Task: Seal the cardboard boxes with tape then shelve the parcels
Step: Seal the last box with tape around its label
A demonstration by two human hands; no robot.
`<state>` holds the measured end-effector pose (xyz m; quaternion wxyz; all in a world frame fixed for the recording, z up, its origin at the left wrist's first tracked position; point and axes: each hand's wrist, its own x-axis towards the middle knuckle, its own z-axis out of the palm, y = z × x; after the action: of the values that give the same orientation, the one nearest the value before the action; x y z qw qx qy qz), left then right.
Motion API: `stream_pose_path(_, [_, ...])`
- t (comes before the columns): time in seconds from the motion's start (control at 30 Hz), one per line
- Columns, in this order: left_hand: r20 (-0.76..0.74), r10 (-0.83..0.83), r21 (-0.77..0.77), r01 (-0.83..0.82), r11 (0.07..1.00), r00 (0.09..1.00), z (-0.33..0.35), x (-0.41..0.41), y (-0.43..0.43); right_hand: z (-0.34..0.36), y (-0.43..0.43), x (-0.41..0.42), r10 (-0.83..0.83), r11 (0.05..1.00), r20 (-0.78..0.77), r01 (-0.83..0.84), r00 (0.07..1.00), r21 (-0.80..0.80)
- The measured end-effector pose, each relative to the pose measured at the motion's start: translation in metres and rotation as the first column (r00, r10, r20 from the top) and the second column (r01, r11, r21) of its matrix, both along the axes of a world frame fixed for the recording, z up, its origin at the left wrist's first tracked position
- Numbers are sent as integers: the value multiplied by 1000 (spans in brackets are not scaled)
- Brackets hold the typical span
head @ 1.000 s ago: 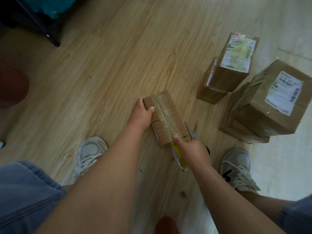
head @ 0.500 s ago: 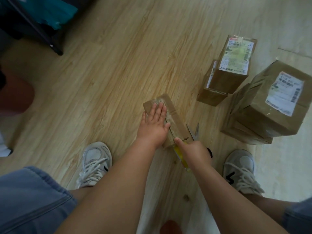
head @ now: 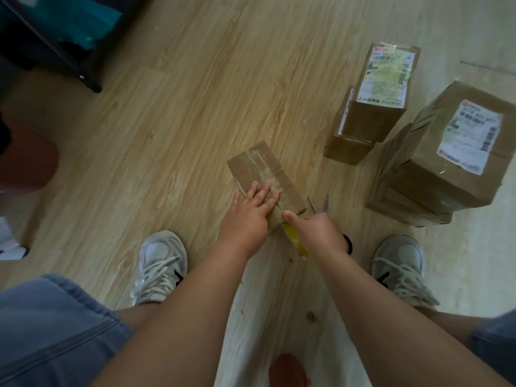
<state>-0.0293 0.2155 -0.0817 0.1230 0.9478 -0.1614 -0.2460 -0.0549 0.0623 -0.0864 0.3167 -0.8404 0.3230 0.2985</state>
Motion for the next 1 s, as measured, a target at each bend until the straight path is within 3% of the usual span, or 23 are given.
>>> stream_pose_path(0.17, [-4,-33,109,34,993,999,4,5,0,2,3,1,-38,999,8,38,999,-3])
stream_pose_path(0.43, [-40,-16,139,22,990,999,11,6,-4,10,-7,-25,-86,958,100,54,991,282])
stream_pose_path(0.7, [54,-106,148,97,984,993,27,16,-4,2,-1,-12,-35,970,61,19,998,241])
stream_pose_path(0.8, [99,-250,278,215,936,963,38,23,-17,2,-3,-13,-26,973,53,13,998,231])
stream_pose_path(0.9, [73,-472,460,391,798,879,34,23,-30,3,-3,-13,-26,970,67,9,997,243])
stream_pose_path(1.0, [53,-594,533,481,696,802,31,26,-37,2,-4,-13,-10,969,64,-6,998,248])
